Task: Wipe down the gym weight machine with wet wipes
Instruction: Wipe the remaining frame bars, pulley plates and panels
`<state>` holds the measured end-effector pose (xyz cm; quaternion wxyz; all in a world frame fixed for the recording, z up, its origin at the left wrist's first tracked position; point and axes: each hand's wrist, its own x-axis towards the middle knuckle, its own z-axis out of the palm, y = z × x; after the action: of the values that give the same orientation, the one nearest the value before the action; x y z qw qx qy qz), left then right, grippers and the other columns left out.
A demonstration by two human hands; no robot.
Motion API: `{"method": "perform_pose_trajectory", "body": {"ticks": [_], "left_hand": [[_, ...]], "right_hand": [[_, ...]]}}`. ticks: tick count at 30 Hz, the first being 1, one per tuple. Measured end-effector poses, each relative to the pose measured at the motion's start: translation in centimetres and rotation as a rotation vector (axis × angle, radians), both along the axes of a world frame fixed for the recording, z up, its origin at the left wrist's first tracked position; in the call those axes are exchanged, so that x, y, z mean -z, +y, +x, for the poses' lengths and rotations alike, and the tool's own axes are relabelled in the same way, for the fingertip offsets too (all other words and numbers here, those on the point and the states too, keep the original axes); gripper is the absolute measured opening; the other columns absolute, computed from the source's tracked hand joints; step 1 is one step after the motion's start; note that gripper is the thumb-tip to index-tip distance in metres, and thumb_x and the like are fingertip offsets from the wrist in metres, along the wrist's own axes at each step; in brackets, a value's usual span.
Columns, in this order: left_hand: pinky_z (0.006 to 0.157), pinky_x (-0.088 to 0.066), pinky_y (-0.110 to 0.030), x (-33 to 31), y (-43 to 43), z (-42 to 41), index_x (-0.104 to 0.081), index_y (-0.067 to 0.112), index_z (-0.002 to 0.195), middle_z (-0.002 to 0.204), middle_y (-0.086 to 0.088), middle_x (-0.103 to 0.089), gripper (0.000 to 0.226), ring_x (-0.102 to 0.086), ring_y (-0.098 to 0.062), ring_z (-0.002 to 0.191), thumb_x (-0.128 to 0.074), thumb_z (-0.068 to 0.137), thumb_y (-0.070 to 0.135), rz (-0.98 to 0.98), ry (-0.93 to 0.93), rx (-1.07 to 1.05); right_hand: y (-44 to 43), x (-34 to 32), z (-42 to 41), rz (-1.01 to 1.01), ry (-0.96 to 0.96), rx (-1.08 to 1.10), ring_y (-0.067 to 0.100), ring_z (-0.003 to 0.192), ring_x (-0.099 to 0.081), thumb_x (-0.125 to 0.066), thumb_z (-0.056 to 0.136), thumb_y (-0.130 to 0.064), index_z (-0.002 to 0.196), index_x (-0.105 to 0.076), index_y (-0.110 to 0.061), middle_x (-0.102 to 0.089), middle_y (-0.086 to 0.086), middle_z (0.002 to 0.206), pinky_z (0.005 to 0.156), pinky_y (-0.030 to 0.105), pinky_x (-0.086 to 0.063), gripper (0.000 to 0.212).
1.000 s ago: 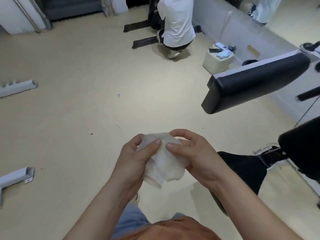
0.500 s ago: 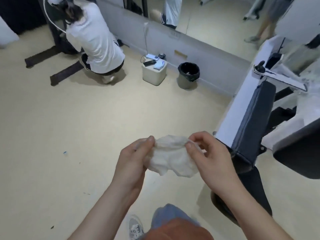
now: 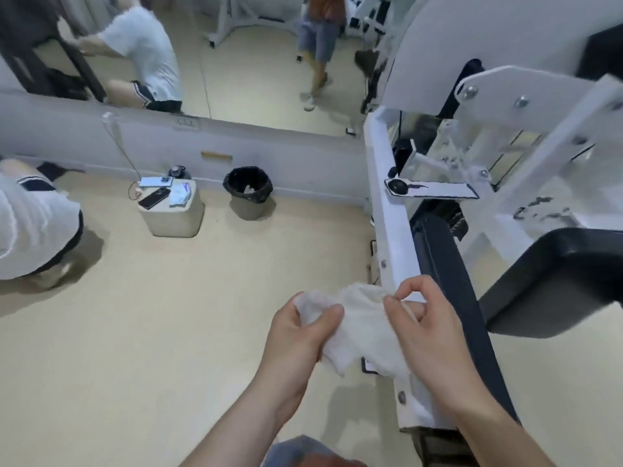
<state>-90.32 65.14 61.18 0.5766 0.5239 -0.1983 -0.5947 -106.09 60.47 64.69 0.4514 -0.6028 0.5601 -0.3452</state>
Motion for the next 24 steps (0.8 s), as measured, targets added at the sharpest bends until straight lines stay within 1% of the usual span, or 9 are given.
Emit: {"method": "perform_pose_trajectory", "body": {"ticks": [2, 4, 7, 11, 15, 18, 20, 22, 24], "left_hand": [[0.069, -0.053, -0.033, -0.4, -2.8, 1.0, -0.065, 0.000, 0.101, 0.098, -0.017, -0.073, 0.024, -0.071, -0.029, 0.088, -0.073, 0.085, 0.016, 0.005, 0.059, 0.045], [0.062, -0.053, -0.027, -0.9, -5.2, 2.3, -0.064, -0.001, 0.100, 0.093, -0.015, -0.073, 0.019, -0.070, -0.025, 0.082, -0.064, 0.090, 0.015, -0.002, 0.141, 0.089], [0.060, -0.053, -0.027, -1.8, -9.4, 5.2, -0.064, 0.000, 0.099, 0.094, -0.017, -0.071, 0.021, -0.069, -0.025, 0.081, -0.064, 0.086, 0.017, -0.010, 0.218, 0.135], [0.056, -0.053, -0.026, -2.5, -15.7, 10.4, -0.068, 0.002, 0.093, 0.091, -0.017, -0.072, 0.020, -0.070, -0.025, 0.074, -0.062, 0.086, 0.019, -0.021, 0.270, 0.209], [0.074, -0.056, -0.031, -2.7, -22.9, 17.0, -0.066, -0.002, 0.112, 0.110, -0.021, -0.070, 0.034, -0.069, -0.032, 0.100, -0.060, 0.091, 0.023, -0.026, 0.209, 0.336], [0.087, -0.052, -0.037, -3.3, -28.2, 22.1, -0.068, 0.002, 0.114, 0.111, -0.018, -0.071, 0.028, -0.068, -0.032, 0.104, -0.062, 0.091, 0.015, -0.079, 0.119, 0.468], [0.085, -0.050, -0.037, -3.9, -31.9, 25.1, -0.072, 0.004, 0.108, 0.106, -0.017, -0.072, 0.022, -0.070, -0.030, 0.098, -0.063, 0.091, 0.014, -0.097, 0.051, 0.509], [0.077, -0.050, -0.031, -4.6, -35.6, 27.3, -0.073, 0.006, 0.102, 0.101, -0.014, -0.074, 0.017, -0.070, -0.024, 0.090, -0.064, 0.091, 0.015, -0.139, -0.033, 0.532], [0.072, -0.051, -0.026, -5.0, -39.1, 28.7, -0.071, 0.004, 0.104, 0.101, -0.014, -0.074, 0.018, -0.069, -0.021, 0.086, -0.063, 0.091, 0.013, -0.162, -0.049, 0.545]], "right_hand": [[-2.1, -0.1, 0.4, 0.044, -0.016, 0.110, 0.011, 0.043, -0.023, -0.057, 0.096, -0.019, 0.086, -0.052, -0.018, -0.030, -0.006, 0.048, 0.039, 0.021, -0.020, 0.012], [-4.1, -0.2, 1.4, 0.116, -0.070, 0.191, 0.008, 0.042, -0.031, -0.058, 0.095, -0.020, 0.088, -0.058, -0.018, -0.040, -0.011, 0.051, 0.040, 0.017, -0.026, 0.008], [-7.2, -0.4, 4.4, 0.244, -0.212, 0.308, 0.017, 0.063, -0.057, -0.058, 0.095, -0.022, 0.090, -0.066, -0.027, -0.066, 0.000, 0.079, 0.055, 0.027, -0.043, 0.011], [-12.0, 0.3, 9.2, 0.187, -0.195, 0.394, 0.025, 0.092, -0.065, -0.057, 0.096, -0.024, 0.096, -0.067, -0.032, -0.070, 0.002, 0.106, 0.076, 0.035, -0.046, 0.012], [-17.6, -0.8, 16.4, 0.100, -0.239, 0.452, 0.016, 0.078, -0.067, -0.055, 0.098, -0.015, 0.097, -0.069, -0.019, -0.073, 0.004, 0.089, 0.065, 0.023, -0.050, 0.014], [-21.6, -2.6, 22.3, 0.081, -0.306, 0.377, 0.022, 0.086, -0.072, -0.062, 0.095, -0.017, 0.104, -0.070, -0.014, -0.076, 0.004, 0.092, 0.076, 0.035, -0.058, 0.012], [-24.4, -3.7, 25.7, 0.041, -0.245, 0.344, 0.023, 0.085, -0.072, -0.069, 0.088, -0.020, 0.099, -0.073, -0.018, -0.076, 0.003, 0.089, 0.080, 0.043, -0.058, 0.012], [-27.2, -4.3, 28.2, -0.024, -0.047, 0.383, 0.018, 0.075, -0.068, -0.067, 0.080, -0.030, 0.088, -0.074, -0.022, -0.073, -0.003, 0.077, 0.074, 0.039, -0.055, 0.014], [-29.8, -4.7, 29.5, -0.037, 0.005, 0.453, 0.016, 0.063, -0.059, -0.068, 0.079, -0.032, 0.080, -0.073, -0.021, -0.067, -0.003, 0.067, 0.063, 0.032, -0.047, 0.012]]}}
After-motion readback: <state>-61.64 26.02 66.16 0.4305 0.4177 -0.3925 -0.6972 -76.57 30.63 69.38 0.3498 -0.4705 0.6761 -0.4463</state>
